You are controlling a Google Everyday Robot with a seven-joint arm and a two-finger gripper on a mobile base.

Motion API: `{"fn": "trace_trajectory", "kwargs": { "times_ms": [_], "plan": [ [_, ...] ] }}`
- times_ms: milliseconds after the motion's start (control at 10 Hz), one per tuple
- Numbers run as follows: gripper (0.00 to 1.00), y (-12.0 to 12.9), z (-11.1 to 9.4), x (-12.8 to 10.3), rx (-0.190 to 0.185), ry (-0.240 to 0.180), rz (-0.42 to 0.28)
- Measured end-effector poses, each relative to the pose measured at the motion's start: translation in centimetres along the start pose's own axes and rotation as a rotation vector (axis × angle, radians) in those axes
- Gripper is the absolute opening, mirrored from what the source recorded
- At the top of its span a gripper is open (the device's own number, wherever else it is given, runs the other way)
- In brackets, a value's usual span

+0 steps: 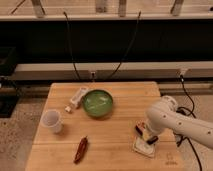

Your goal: Place the eraser on the white sponge

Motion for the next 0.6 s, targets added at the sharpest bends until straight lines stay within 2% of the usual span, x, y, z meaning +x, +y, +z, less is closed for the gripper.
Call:
{"fn": "trace_trajectory", "kwargs": {
  "times_ms": [100, 300, 400, 600],
  "plan": [
    [0.47, 0.0, 0.0, -0.02, 0.0, 0.0, -0.004],
    [0.42, -0.02, 0.02, -0.11, 0.001, -0.002, -0.019],
    [0.46, -0.05, 0.08, -0.14, 0.003, -0.002, -0.031],
    [0.48, -0.09, 0.1, -0.23, 0.007, -0.004, -0.042]
  ]
}}
